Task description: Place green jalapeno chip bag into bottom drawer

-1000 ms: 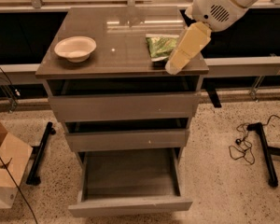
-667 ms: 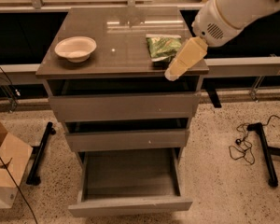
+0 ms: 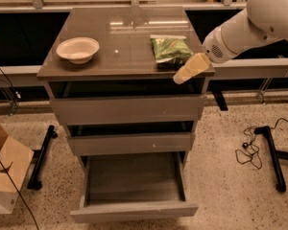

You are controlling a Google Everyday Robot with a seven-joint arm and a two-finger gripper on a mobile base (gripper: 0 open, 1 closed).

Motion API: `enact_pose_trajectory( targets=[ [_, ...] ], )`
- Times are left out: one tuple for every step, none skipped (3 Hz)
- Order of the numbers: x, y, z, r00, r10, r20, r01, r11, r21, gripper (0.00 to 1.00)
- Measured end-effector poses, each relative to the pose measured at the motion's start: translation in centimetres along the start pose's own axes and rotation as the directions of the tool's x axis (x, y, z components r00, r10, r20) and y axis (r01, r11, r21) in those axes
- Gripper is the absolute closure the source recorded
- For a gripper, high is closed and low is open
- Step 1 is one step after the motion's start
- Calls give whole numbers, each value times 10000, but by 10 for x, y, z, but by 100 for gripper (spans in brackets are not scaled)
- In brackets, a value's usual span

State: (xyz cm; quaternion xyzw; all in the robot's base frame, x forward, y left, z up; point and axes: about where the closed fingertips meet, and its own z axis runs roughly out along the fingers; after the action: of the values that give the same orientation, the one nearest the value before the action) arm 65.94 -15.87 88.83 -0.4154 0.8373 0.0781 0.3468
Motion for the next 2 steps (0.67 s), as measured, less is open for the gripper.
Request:
enact_pose_trajectory(
  targets=[
    [-1, -28, 34, 9994, 300, 190, -299, 9995, -65, 0],
    [-4, -56, 65, 9979, 587, 256, -584, 9982, -128, 0]
  ],
)
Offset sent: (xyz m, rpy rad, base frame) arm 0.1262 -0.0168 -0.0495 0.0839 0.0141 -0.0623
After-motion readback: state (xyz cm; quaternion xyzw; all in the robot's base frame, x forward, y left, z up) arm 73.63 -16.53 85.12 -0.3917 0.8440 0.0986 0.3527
